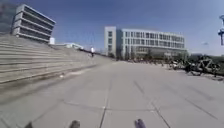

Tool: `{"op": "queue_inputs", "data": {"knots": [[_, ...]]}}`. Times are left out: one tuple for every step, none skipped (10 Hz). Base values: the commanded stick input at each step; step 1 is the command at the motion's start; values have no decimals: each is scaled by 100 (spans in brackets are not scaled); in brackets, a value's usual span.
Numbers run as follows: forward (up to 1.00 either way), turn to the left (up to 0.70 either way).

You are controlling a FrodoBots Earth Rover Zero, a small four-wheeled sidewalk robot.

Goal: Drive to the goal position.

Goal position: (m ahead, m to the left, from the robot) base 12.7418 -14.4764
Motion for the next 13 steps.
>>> {"op": "queue_inputs", "data": {"knots": [[70, 0], [70, 0], [70, 0], [70, 0], [70, 0], [70, 0], [70, 0], [70, 0], [70, 0], [70, 0], [70, 0], [70, 0], [70, 0]]}}
